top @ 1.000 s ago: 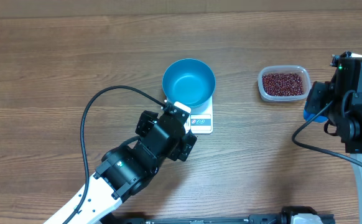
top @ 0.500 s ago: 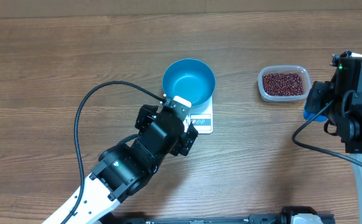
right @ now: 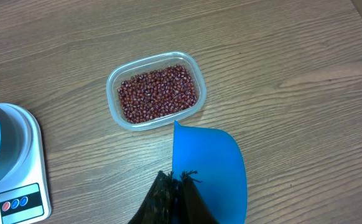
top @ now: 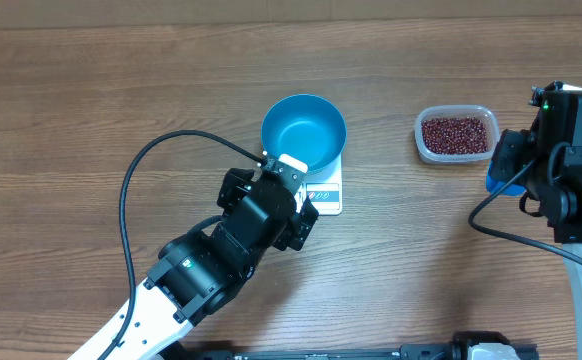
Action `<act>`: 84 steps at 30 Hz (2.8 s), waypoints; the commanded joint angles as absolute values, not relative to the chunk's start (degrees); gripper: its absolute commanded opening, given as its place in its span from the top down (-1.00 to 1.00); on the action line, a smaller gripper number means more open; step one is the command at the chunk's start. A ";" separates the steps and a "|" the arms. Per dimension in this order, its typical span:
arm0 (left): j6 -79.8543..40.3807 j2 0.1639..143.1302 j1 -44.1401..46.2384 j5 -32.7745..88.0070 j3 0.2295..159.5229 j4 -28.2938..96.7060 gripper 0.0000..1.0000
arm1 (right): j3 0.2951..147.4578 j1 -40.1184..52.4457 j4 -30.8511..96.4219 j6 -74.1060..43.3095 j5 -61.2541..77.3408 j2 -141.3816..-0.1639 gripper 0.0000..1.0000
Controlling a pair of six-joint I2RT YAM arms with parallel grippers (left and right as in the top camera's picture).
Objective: Scoop item into bowl and weigh 150g on scale
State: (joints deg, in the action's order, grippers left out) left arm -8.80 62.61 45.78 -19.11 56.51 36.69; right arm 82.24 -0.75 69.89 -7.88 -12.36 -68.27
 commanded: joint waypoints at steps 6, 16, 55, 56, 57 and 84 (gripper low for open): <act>-8.12 61.87 45.78 -19.90 57.91 36.88 -0.99 | 83.64 -0.93 69.78 -7.84 -12.32 -68.27 0.93; -8.16 61.80 44.88 -20.12 57.91 36.82 -0.99 | 83.64 -0.93 69.93 -7.84 -12.32 -68.27 0.93; -9.43 53.60 39.99 -19.46 57.91 36.40 -0.99 | 83.64 -0.93 69.56 -7.84 -12.27 -68.27 0.93; -9.43 53.63 39.99 -19.46 57.91 36.40 -0.99 | 83.64 -0.93 69.45 -7.81 -11.64 -68.27 0.93; -9.43 53.63 39.99 -19.46 57.91 36.42 -0.99 | 83.64 -0.93 69.32 -7.79 -11.31 -68.27 0.93; -9.41 56.05 39.99 -19.46 57.91 37.65 -0.99 | 91.68 -0.91 56.34 8.32 -17.12 -92.36 0.93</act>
